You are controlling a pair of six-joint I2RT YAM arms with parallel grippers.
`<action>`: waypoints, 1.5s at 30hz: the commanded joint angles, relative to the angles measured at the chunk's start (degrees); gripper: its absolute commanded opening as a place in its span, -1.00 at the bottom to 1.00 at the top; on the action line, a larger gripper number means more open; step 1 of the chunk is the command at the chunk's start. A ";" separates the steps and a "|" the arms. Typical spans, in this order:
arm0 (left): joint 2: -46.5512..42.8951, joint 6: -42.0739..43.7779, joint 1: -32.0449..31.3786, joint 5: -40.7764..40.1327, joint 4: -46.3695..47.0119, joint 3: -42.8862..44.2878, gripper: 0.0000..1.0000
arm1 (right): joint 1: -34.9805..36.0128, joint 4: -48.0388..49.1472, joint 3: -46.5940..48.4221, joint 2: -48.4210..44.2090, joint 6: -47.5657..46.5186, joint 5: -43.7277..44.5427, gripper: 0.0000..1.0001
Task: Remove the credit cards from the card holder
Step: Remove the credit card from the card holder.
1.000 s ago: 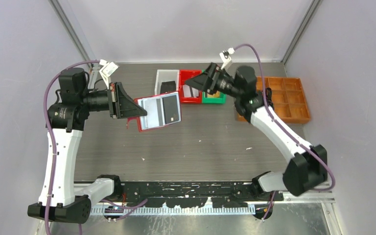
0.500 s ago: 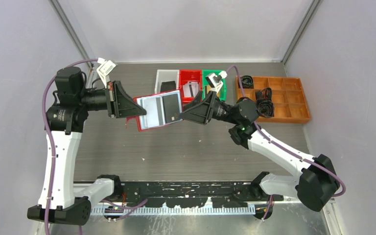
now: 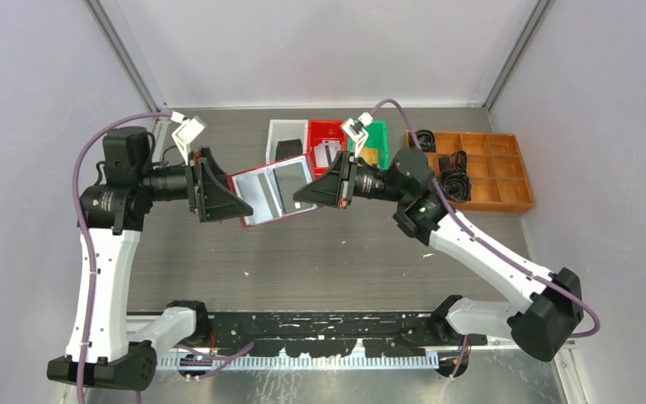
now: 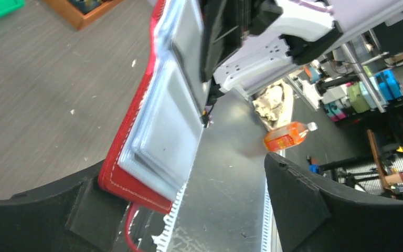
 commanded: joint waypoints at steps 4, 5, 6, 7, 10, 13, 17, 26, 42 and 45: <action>4.14 30.69 0.33 -14.53 -23.17 10.30 0.99 | 1.23 -52.26 21.35 -1.02 -36.19 -2.45 -0.99; 4.43 32.74 0.32 -15.49 -24.01 10.93 0.99 | 1.96 -58.12 23.42 0.66 -39.02 -2.69 -0.99; 4.52 34.57 0.15 -16.20 -24.67 11.39 0.99 | 2.87 -61.51 25.45 1.95 -41.50 -2.81 -0.99; 4.49 35.69 -0.43 -16.71 -24.86 11.57 0.99 | 4.20 -64.56 27.26 3.23 -43.78 -2.94 -0.99; 4.89 38.73 -5.26 -19.03 -27.23 12.61 0.96 | 9.01 -70.33 31.78 6.85 -48.65 -1.92 -0.99; 5.48 39.97 -13.46 -21.65 -30.06 12.29 0.90 | 11.51 -73.03 35.79 10.46 -50.65 -1.46 -0.99; 5.23 39.97 -20.16 -22.38 -31.98 9.29 0.84 | 13.67 -77.19 41.89 14.52 -53.31 -1.03 -0.99; 3.46 37.13 -20.21 -22.19 -28.28 5.20 0.53 | 15.89 -75.78 45.05 17.51 -54.61 -7.55 -0.99; 3.04 20.14 -18.73 -16.80 -12.46 5.56 -1.00 | 10.89 -24.88 17.88 3.94 -27.28 2.80 0.22; 1.97 10.93 -16.15 -16.28 -4.46 4.17 -1.00 | 9.07 -3.07 5.73 0.02 -14.65 6.17 0.19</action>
